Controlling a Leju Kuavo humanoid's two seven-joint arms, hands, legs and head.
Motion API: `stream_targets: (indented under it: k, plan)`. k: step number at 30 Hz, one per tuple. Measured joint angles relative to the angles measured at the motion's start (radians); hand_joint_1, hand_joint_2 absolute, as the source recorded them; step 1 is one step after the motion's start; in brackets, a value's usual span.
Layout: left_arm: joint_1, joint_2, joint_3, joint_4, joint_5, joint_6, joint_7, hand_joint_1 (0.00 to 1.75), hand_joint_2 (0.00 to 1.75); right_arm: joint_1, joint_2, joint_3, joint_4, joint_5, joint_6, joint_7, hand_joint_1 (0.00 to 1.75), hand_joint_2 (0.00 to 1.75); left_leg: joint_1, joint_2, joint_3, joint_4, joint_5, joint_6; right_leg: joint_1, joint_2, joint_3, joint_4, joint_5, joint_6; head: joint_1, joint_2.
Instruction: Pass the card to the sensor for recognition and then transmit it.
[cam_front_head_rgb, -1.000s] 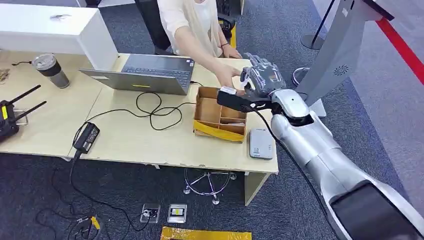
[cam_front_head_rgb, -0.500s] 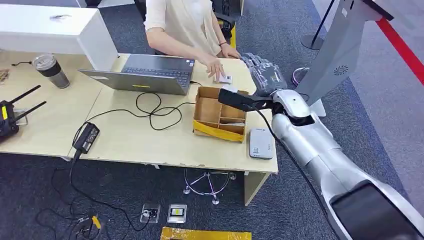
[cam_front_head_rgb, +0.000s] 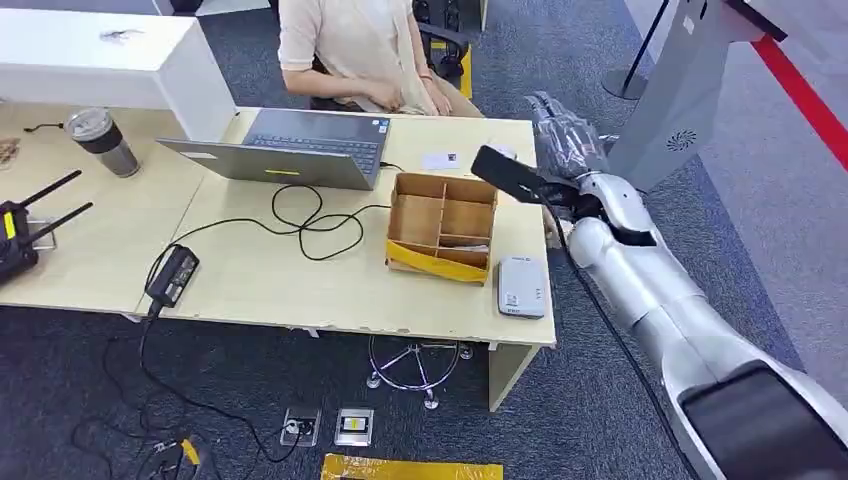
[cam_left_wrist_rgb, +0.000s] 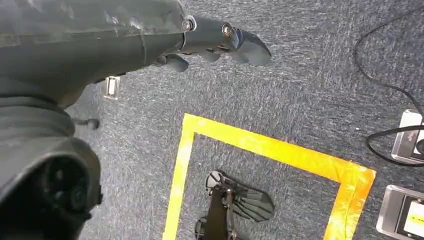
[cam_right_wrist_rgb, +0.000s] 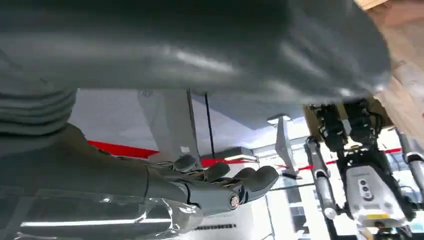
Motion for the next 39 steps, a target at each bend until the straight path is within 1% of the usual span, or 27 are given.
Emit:
stream_targets:
  k: [2, 3, 8, 11, 13, 15, 21, 23, 25, 29, 31, 35, 39]
  plan:
    - [0.002, -0.002, 0.0, 0.0, 0.004, 0.0, 0.0, 0.0, 0.0, 0.002, 0.0, -0.017, -0.002, -0.031, 0.005, 0.011, 0.0, 0.0, 0.0, 0.0, 0.0, 0.0, 0.0, 0.0, 0.0, 0.0, 0.0, 0.0, 0.0, 0.0, 0.0, 0.0]
    - [0.002, -0.002, 0.0, 0.0, 0.006, 0.0, 0.0, 0.0, 0.0, 0.004, -0.001, -0.022, -0.003, -0.042, 0.008, 0.013, 0.0, 1.75, 0.0, 0.0, 0.0, 0.0, 0.0, 0.0, 0.0, 0.0, 0.0, 0.0, 0.0, 0.0, 0.0, 0.0]
    - [0.005, -0.006, -0.001, 0.0, 0.01, 0.0, 0.0, 0.0, 0.0, 0.03, -0.002, -0.06, -0.024, -0.109, 0.008, 0.014, 0.0, 1.75, 0.0, 0.0, 0.0, 0.0, 0.0, 0.0, 0.0, 0.0, 0.0, 0.0, 0.0, 0.0, 0.0, 0.0]
    - [0.007, -0.006, -0.001, 0.0, 0.013, 0.001, 0.0, 0.0, 0.0, 0.049, -0.003, -0.077, -0.039, -0.139, 0.007, 0.031, 0.0, 1.75, 0.0, 0.0, 0.0, 0.0, 0.0, 0.0, 0.0, 0.0, 0.0, 0.0, 0.0, 0.0, 0.0, 0.0]
    - [0.007, -0.006, -0.001, 0.0, 0.019, 0.002, 0.0, 0.0, 0.0, 0.06, -0.007, -0.08, -0.051, -0.135, 0.01, 0.066, 0.0, 1.75, 0.0, 0.0, 0.0, 0.0, 0.0, 0.0, 0.0, 0.0, 0.0, 0.0, 0.0, 0.0, 0.0, 0.0]
    - [0.007, -0.005, -0.001, 0.0, 0.026, 0.003, 0.0, 0.0, 0.0, 0.072, -0.015, -0.08, -0.066, -0.143, 0.034, 0.113, 0.0, 1.75, 0.0, 0.0, 0.0, 0.0, 0.0, 0.0, 0.0, 0.0, 0.0, 0.0, 0.0, 0.0, 0.0, 0.0]
    - [0.01, -0.003, -0.001, 0.0, 0.04, 0.006, 0.003, 0.0, 0.0, 0.131, -0.052, -0.08, -0.139, -0.179, 0.074, 0.211, 0.0, 1.75, 0.0, 0.0, 0.0, 0.0, 0.0, 0.0, 0.0, 0.0, 0.0, 0.0, 0.0, 0.0, 0.0, 0.0]
    - [0.011, -0.003, -0.001, 0.0, 0.042, 0.008, 0.008, 0.0, 0.0, 0.164, -0.072, -0.08, -0.187, -0.192, 0.083, 0.249, 0.0, 1.75, 0.0, 0.0, 0.0, 0.0, 0.0, 0.0, 0.0, 0.0, 0.0, 0.0, 0.0, 0.0, 0.0, 0.0]
    - [0.013, -0.002, -0.001, 0.0, 0.044, 0.011, 0.015, 0.0, 0.0, 0.209, -0.091, -0.084, -0.248, -0.187, 0.082, 0.307, 0.0, 1.75, 0.0, 0.0, 0.0, 0.0, 0.0, 0.0, 0.0, 0.0, 0.0, 0.0, 0.0, 0.0, 0.0, 0.0]
    - [0.013, -0.002, -0.002, 0.0, 0.049, 0.018, 0.022, 0.0, 0.0, 0.304, -0.121, -0.087, -0.379, -0.131, 0.081, 0.404, 0.0, 1.75, 0.0, 0.0, 0.0, 0.0, 0.0, 0.0, 0.0, 0.0, 0.0, 0.0, 0.0, 0.0, 0.0, 0.0]
    - [0.013, -0.002, -0.002, 0.0, 0.051, 0.02, 0.024, 0.0, 0.0, 0.338, -0.132, -0.087, -0.436, -0.106, 0.08, 0.434, 0.0, 1.75, 0.0, 0.0, 0.0, 0.0, 0.0, 0.0, 0.0, 0.0, 0.0, 0.0, 0.0, 0.0, 0.0, 0.0]
    - [0.013, -0.002, -0.002, 0.0, 0.052, 0.02, 0.026, 0.0, 0.0, 0.4, -0.153, -0.089, -0.55, -0.064, 0.072, 0.474, 0.0, 1.75, 0.0, 0.0, 0.0, 0.0, 0.0, 0.0, 0.0, 0.0, 0.0, 0.0, 0.0, 0.0, 0.0, 0.0]
    - [0.013, -0.002, -0.002, 0.0, 0.055, 0.02, 0.026, 0.0, 0.0, 0.466, -0.158, -0.098, -0.648, 0.004, 0.073, 0.516, 0.0, 1.75, 0.0, 0.0, 0.0, 0.0, 0.0, 0.0, 0.0, 0.0, 0.0, 0.0, 0.0, 0.0, 0.0, 0.0]
